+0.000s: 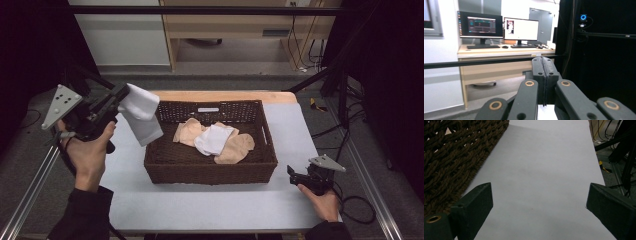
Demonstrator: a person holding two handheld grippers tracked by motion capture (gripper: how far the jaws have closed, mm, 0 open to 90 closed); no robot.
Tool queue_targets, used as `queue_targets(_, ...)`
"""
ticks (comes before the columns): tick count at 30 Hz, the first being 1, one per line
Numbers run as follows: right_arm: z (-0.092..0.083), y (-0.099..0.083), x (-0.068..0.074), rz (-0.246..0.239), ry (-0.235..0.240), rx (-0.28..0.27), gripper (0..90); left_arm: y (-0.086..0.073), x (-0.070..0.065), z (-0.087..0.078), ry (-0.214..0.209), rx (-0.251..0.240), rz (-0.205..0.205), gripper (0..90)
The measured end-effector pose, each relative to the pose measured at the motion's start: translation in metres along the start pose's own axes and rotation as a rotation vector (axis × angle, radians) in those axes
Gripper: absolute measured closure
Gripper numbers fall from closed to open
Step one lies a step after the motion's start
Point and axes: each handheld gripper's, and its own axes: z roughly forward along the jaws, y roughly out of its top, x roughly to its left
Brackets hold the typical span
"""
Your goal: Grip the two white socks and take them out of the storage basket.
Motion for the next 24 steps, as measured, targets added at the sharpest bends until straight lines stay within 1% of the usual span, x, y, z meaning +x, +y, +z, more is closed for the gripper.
queue_targets(5, 0.0, 0.0, 0.0, -0.004, 0.0, 0.005, 7.1, -0.005, 0.016, -0.018, 0.034, -0.005, -0.02, 89.4)
queue_targets(7, 0.0, 0.0, 0.0, -0.006, 0.001, 0.006, 7.1, -0.011, 0.022, -0.024, 0.045, 0.001, -0.019, 89.3)
queue_targets(9, 0.0, 0.0, 0.0, -0.005, 0.001, 0.005, 7.1, -0.019, 0.028, -0.03, 0.055, 0.011, -0.028, 89.3)
queue_targets(13, 0.0, 0.0, 0.0, -0.004, 0.0, 0.005, 7.1, -0.041, 0.041, -0.04, 0.085, 0.04, -0.047, 89.3)
queue_targets(18, 0.0, -0.001, 0.0, -0.005, 0.0, 0.007, 7.1, -0.072, 0.054, -0.048, 0.126, 0.094, -0.083, 89.3)
queue_targets(20, 0.0, -0.001, 0.001, -0.005, 0.0, 0.007, 7.2, -0.085, 0.059, -0.05, 0.147, 0.121, -0.093, 89.3)
queue_targets(21, 0.0, -0.001, 0.001, -0.006, 0.0, 0.008, 7.2, -0.092, 0.061, -0.05, 0.151, 0.134, -0.106, 89.3)
queue_targets(24, 0.0, -0.001, 0.001, -0.007, -0.001, 0.01, 7.2, -0.113, 0.067, -0.05, 0.172, 0.19, -0.118, 89.3)
